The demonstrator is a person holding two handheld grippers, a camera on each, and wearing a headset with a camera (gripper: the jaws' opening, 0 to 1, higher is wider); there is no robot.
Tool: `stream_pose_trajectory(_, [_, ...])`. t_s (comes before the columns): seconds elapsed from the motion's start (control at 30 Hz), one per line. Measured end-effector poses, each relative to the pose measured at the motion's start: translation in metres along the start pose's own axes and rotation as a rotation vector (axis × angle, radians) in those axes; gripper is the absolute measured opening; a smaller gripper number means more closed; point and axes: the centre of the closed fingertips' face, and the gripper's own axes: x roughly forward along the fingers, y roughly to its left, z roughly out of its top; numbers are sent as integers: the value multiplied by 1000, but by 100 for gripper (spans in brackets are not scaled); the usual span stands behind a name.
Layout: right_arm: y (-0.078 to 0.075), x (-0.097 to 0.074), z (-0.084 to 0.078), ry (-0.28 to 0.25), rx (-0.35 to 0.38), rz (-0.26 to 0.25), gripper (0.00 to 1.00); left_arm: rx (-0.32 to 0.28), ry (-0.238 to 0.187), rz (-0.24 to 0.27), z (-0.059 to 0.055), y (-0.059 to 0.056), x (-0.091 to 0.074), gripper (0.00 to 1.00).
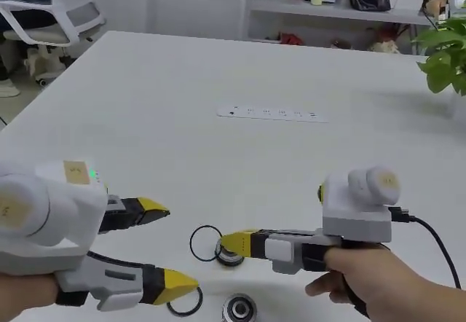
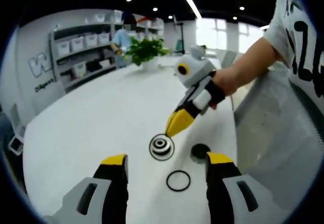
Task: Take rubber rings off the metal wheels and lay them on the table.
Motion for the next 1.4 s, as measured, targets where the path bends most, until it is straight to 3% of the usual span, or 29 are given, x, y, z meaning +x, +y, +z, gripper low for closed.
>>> stream_pose_trajectory(0.63, [9, 16, -25, 76, 7, 37, 0, -8, 10, 25, -16, 4, -15, 67])
stream_pose_trajectory(1.07, [15, 25, -44, 134, 18, 59, 0, -21, 23, 31, -25, 1, -20, 68])
stream_pose_trajectory(1.4, [12, 26, -52, 158, 46, 54, 0, -29, 32, 32, -30, -2, -22, 67])
